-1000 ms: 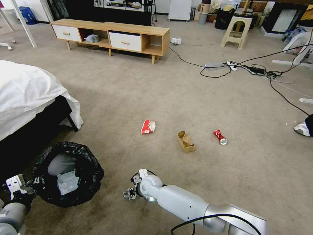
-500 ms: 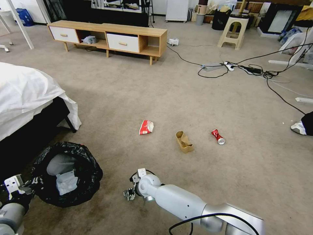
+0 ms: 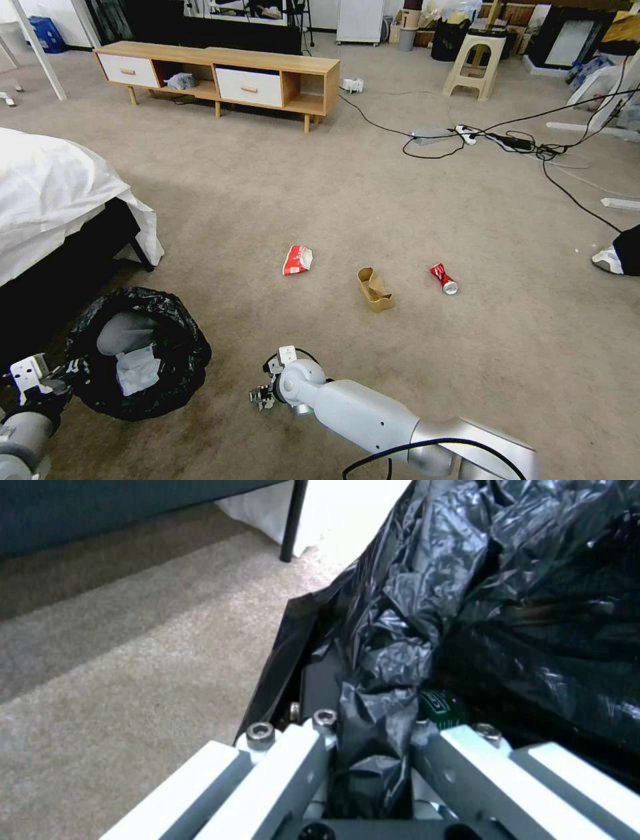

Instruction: Pick up the trash bin, then pick up the garbage from the floor and place it into the trash bin.

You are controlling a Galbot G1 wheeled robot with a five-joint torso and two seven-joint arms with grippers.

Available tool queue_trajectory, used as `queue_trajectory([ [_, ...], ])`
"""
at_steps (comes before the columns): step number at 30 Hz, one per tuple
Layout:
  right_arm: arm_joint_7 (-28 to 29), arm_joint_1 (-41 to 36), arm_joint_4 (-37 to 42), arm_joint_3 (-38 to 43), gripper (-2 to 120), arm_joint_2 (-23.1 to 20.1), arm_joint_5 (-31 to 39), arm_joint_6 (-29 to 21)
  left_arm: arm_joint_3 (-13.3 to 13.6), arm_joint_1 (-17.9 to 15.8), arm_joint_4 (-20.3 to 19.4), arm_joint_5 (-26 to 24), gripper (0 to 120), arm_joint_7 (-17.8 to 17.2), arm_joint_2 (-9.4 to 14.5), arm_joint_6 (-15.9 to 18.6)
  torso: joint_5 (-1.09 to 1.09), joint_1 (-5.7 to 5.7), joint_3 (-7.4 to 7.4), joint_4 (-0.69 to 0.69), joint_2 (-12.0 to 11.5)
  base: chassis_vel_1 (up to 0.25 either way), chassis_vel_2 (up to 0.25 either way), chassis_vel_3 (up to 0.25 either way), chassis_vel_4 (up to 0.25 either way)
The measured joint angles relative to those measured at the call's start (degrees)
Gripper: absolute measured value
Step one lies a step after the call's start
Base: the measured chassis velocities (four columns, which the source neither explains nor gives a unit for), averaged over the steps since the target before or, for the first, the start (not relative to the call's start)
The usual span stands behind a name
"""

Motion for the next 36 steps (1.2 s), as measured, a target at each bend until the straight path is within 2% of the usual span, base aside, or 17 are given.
queue_trajectory([
  [1, 0.0, 0.0, 0.0, 0.0, 85, 0.0, 0.0, 0.0, 0.0, 0.0, 0.0, 0.0, 1, 0.0, 0.0, 0.0, 0.00, 0.00, 0.00, 0.00, 0.0, 0.000, 0.000, 0.000, 0.000],
  [2, 0.7, -0.2, 1.3, -0.5, 80, -0.2, 1.1, 0.0, 0.1, -0.1, -0.1, 0.0, 1, -0.1, 0.0, 0.0, 0.09, 0.01, 0.01, 0.04, 0.0, 0.000, 0.000, 0.000, 0.000],
  [3, 1.5, 0.0, 2.7, -1.0, 75, -0.5, 2.1, -0.1, 0.1, -0.2, -0.1, 0.0, 1, -0.2, 0.0, 0.1, 0.01, 0.00, 0.00, 0.05, 0.0, 0.000, 0.000, 0.000, 0.000],
  [4, 1.5, 0.0, 2.7, -1.0, 75, -0.5, 2.1, -0.1, 0.1, -0.2, -0.1, 0.0, 1, -0.2, 0.0, 0.1, 0.01, 0.00, 0.00, 0.05, 0.0, 0.000, 0.000, 0.000, 0.000],
  [5, 2.6, 0.3, 4.3, -1.8, 68, -1.0, 3.4, -0.1, 0.2, -0.2, -0.1, 0.0, 1, -0.3, 0.0, 0.2, -0.01, 0.00, 0.00, 0.00, 0.0, 0.000, 0.000, 0.000, 0.000],
  [6, 2.6, 0.3, 4.3, -1.8, 68, -1.0, 3.4, -0.1, 0.2, -0.2, -0.1, 0.0, 1, -0.3, 0.0, 0.2, -0.01, 0.00, 0.00, 0.00, 0.0, 0.000, 0.000, 0.000, 0.000],
  [8, 4.6, 0.9, 7.0, -2.8, 58, -2.0, 5.3, -0.1, 0.2, -0.4, -0.4, -0.1, 1, -0.6, 0.0, 0.3, -0.02, 0.00, -0.02, -0.06, 0.0, 0.000, 0.000, 0.000, 0.000],
  [9, 4.6, 0.9, 7.0, -2.8, 58, -2.0, 5.3, -0.1, 0.2, -0.4, -0.4, -0.1, 1, -0.6, 0.0, 0.3, -0.02, 0.00, -0.02, -0.06, 0.0, 0.000, 0.000, 0.000, 0.000],
  [11, 7.5, 1.5, 11.0, -4.2, 45, -2.9, 8.3, 0.0, 0.3, -0.7, -0.7, -0.3, 1, -0.9, 0.0, 0.5, -0.03, 0.00, -0.03, -0.08, 0.0, 0.000, 0.000, 0.000, 0.000],
  [15, 8.9, 1.8, 12.3, -4.7, 36, -3.1, 9.4, 0.1, 0.5, -0.9, -0.8, -0.3, 1, -1.2, -0.1, 0.6, -0.03, 0.00, -0.04, -0.08, 0.0, 0.000, 0.000, 0.000, 0.000],
  [17, 9.4, 2.4, 12.4, -4.8, 21, -3.3, 9.7, 0.2, 0.5, -0.9, -0.9, -0.3, 1, -1.3, -0.4, 0.6, -0.05, 0.00, -0.04, -0.08, 0.0, 0.000, 0.000, 0.000, 0.000],
  [20, 9.4, 2.7, 12.4, -4.8, 17, -3.5, 9.9, 0.2, 0.5, -0.8, -0.9, -0.2, 1, -1.2, -0.5, 0.6, -0.05, 0.00, -0.05, -0.08, 0.0, 0.000, 0.000, 0.000, 0.000],
  [22, 9.4, 3.0, 12.2, -4.6, 3, -4.0, 10.1, 0.2, 0.4, -0.7, -0.9, 0.0, 1, -1.1, -0.8, 0.6, -0.05, 0.00, -0.05, -0.10, 0.0, 0.000, 0.000, 0.000, 0.000],
  [24, 9.4, 3.0, 12.2, -4.5, 0, -4.1, 10.1, 0.2, 0.4, -0.7, -0.8, 0.1, 1, -1.1, -0.9, 0.6, -0.05, 0.00, -0.05, -0.10, 0.0, 0.000, 0.000, 0.000, 0.000],
  [36, 9.4, 2.7, 12.8, -3.5, 0, -5.1, 10.0, 0.2, 1.2, -1.6, -0.7, 0.3, 1, -1.3, -0.5, 0.6, -0.05, 0.00, -0.05, -0.10, 0.0, 0.000, 0.000, 0.000, 0.000],
])
